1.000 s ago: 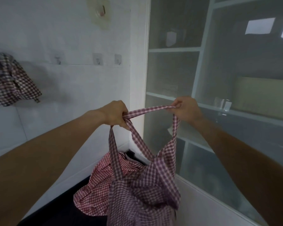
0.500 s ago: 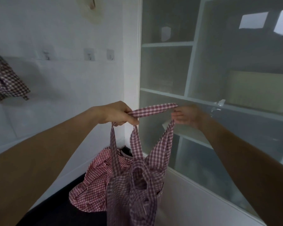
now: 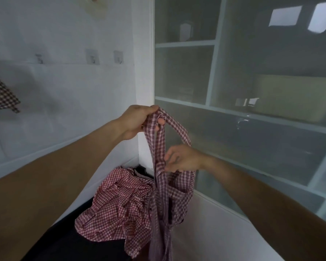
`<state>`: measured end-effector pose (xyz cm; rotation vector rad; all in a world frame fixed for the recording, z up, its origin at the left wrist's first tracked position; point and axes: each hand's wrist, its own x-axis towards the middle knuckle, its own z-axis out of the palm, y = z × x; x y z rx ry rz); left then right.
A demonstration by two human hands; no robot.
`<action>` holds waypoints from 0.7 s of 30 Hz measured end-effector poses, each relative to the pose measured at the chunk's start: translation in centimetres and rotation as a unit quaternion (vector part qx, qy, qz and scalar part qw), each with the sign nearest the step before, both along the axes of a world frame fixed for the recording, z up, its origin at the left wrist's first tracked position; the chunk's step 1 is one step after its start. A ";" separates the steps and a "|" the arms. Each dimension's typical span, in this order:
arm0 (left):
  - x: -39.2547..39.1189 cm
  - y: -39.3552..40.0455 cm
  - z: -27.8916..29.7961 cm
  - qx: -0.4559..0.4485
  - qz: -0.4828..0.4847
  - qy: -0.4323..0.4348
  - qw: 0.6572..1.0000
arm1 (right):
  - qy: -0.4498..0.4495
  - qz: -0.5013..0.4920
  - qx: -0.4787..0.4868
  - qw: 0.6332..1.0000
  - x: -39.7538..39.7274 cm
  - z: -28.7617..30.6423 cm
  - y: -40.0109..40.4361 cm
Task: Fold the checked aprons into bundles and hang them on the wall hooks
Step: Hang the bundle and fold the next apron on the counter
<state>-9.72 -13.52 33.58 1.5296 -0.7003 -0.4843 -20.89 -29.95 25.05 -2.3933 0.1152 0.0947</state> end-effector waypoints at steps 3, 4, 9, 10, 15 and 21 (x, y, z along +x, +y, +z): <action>0.2 0.2 0.6 -0.013 0.027 0.017 0.999 | 0.019 -0.026 0.045 0.998 0.1 -1.8 -0.7; 0.3 0.2 0.7 -0.013 0.037 0.028 0.999 | 0.038 -0.022 0.060 0.997 0.0 -2.2 -0.9; 0.9 0.3 0.4 0.139 0.069 -0.011 0.988 | 0.080 0.037 0.035 0.996 -0.6 -4.3 0.8; 1.0 0.3 0.2 0.168 0.076 -0.028 0.982 | 0.067 0.044 0.027 0.996 -0.5 -5.4 1.4; 1.2 0.4 -0.1 0.250 0.043 -0.025 0.967 | 0.052 0.050 0.048 0.996 -0.1 -9.8 4.4; 4.0 2.8 -2.0 0.285 0.064 -0.009 0.956 | 0.041 0.017 0.096 0.994 -1.8 -6.3 0.2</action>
